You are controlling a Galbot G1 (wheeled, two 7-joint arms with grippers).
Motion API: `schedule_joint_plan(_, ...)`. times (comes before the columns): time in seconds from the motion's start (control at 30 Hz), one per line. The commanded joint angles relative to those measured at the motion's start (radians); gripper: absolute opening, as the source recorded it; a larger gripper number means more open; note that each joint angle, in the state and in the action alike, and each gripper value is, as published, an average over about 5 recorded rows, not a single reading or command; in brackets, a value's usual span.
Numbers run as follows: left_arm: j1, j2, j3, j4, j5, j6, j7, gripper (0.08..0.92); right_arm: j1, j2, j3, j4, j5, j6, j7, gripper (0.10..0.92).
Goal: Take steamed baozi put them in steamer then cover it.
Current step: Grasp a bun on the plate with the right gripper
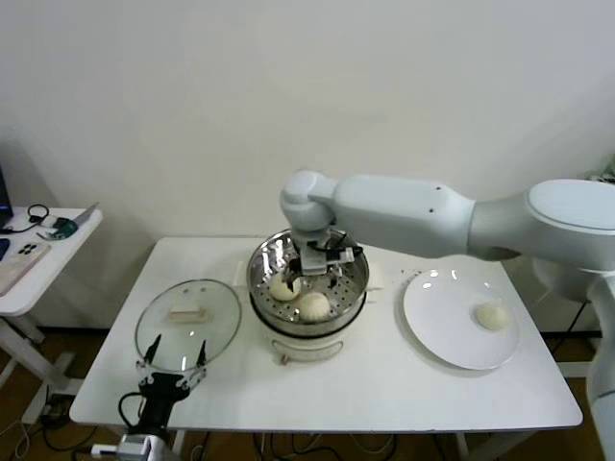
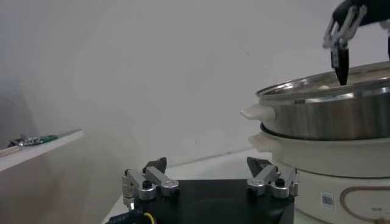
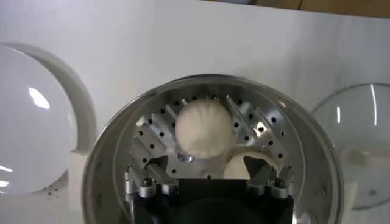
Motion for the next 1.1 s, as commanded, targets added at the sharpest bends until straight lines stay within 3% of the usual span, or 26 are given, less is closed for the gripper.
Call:
schedule_joint_plan(0.03,-0.001,-0.002,0.001,-0.007,-0.004,0.001,0.0,0.823,0.147,-0.254,-0.029,0.01,0.139,-0.114,0.001,0.823)
schedule_joint_plan(0.23,-0.003,0.0,0.004,-0.016,-0.007,0.0,-0.001,0.823,0.217,-0.474,-0.195,-0.027,0.336,-0.323,0.047,0.823)
schedule_joint_plan(0.5,-0.015,0.002,0.013,-0.028,-0.011,0.012,0.0,0.823,0.024,-0.733,-0.112,-0.086,0.393,-0.511,0.076,0.823)
schedule_joint_plan(0.77,-0.027,-0.004,0.028,-0.034,0.006,0.026,0.0,0.823,-0.311,-0.785,0.205,-0.232,0.207,-0.516,0.037,0.823)
schedule_joint_plan(1.1,-0.031,-0.019,0.028,-0.04,0.028,0.038,-0.002,0.823,-0.558,-0.657,0.513,-0.474,-0.06,-0.44,0.033,0.823)
